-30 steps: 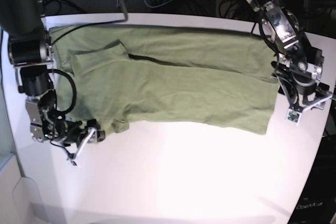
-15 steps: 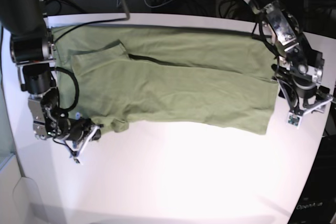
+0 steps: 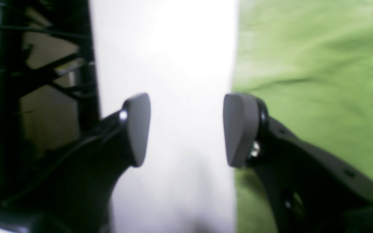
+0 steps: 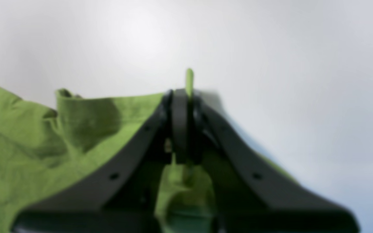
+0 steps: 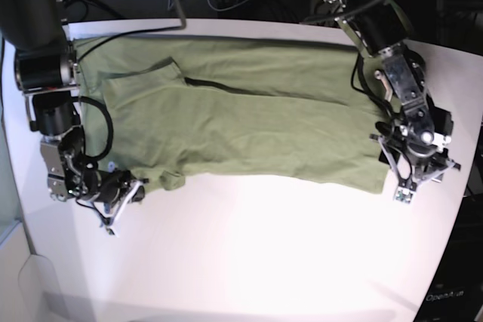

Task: Fold the T-shirt properly
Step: 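Move both grippers to the shirt's hem corners, then grasp the hem corners with both grippers, then lift the hem edge with both grippers and pull it taut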

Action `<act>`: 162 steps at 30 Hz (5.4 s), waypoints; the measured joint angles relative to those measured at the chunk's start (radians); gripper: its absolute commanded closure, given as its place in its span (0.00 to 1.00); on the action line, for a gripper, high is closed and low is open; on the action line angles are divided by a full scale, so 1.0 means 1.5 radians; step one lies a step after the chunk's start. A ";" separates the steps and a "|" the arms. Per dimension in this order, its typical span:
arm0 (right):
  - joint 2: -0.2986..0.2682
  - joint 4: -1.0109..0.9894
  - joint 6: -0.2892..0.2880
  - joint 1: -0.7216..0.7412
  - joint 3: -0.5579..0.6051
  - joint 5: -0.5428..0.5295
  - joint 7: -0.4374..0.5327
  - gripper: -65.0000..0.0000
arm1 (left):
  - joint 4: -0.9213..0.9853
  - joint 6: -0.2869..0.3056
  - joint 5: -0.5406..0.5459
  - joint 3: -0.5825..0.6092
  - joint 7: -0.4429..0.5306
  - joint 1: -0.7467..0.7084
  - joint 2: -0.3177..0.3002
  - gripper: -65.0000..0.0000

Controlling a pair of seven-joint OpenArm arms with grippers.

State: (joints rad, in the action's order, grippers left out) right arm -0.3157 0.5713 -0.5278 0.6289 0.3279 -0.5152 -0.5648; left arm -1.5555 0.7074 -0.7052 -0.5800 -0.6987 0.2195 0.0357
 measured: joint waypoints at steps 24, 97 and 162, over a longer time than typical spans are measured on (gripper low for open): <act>0.000 0.000 0.000 0.000 0.000 -0.005 -0.004 0.98 | 0.319 -0.145 0.293 -0.025 0.038 0.136 -0.114 0.47; -0.032 0.462 0.000 -0.227 -0.126 0.006 -0.132 0.98 | 0.269 -0.145 0.266 0.105 0.124 0.029 -0.139 0.90; -0.026 0.466 0.001 -0.220 -0.123 0.003 -0.148 0.98 | 0.505 -0.005 0.314 0.035 0.124 0.164 -0.185 0.52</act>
State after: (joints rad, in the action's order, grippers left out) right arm -0.3542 1.2709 -0.5270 0.2989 0.1436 -0.5110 -0.7864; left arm -0.7982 0.6998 -0.2340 -0.5274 -0.5121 0.4656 -0.2417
